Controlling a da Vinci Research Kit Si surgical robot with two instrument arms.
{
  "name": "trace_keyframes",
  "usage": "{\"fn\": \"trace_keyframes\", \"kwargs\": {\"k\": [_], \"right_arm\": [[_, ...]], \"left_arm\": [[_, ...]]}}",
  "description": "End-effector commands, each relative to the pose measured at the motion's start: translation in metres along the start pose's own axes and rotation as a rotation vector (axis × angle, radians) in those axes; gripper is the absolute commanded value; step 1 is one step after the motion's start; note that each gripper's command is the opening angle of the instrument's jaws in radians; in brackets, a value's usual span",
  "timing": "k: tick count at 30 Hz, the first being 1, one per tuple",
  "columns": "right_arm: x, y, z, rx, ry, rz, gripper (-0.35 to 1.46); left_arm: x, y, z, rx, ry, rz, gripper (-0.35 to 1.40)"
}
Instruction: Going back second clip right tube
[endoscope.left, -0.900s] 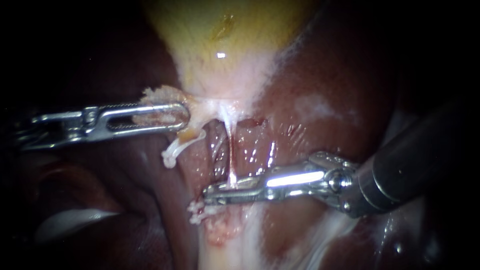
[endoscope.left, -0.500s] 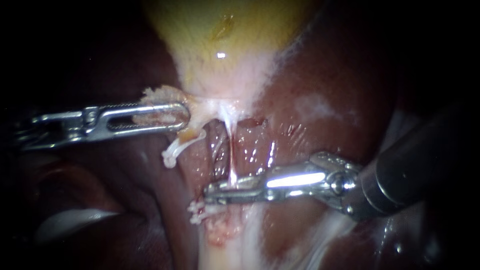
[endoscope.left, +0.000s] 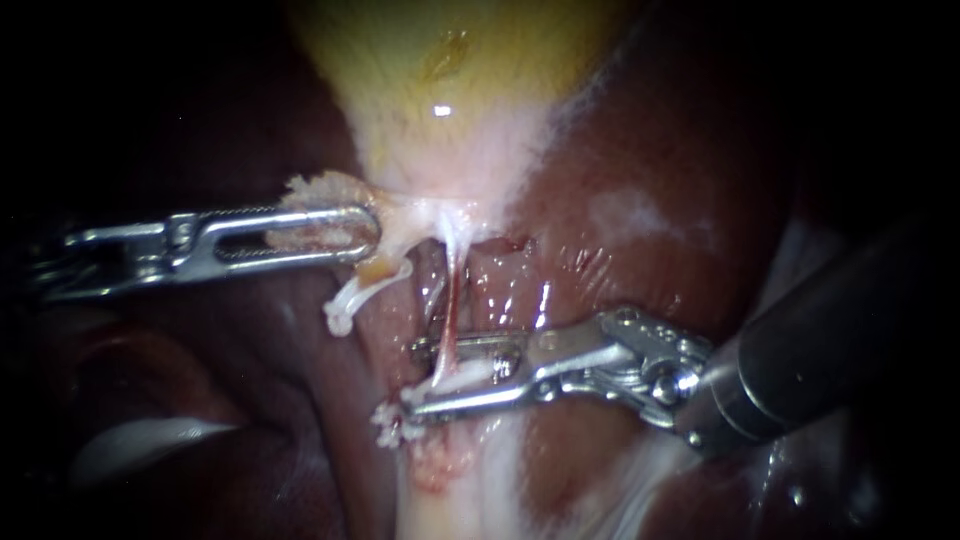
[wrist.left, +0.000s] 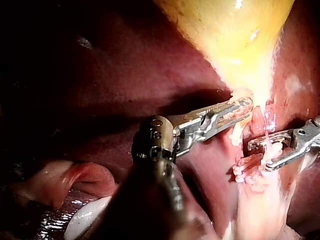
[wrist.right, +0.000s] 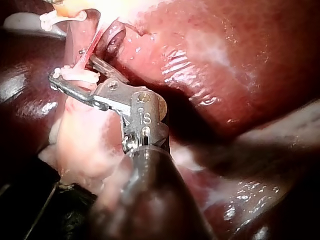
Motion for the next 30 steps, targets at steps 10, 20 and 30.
{"fn": "trace_keyframes", "kwargs": {"k": [10,20,30], "right_arm": [[-0.0002,-0.0015,0.0001,0.059,-0.020,-0.059,0.50],[0.0000,0.0017,-0.0010,-0.038,0.003,-0.097,0.50],[-0.0008,0.0031,-0.0035,-0.096,-0.004,-0.263,0.50]], "left_arm": [[0.0000,0.0000,0.0000,0.000,0.000,0.000,-0.35],[0.0000,0.0000,0.0000,-0.001,0.000,0.000,-0.35],[0.0000,0.0000,0.0000,-0.001,0.000,0.000,-0.35]]}}
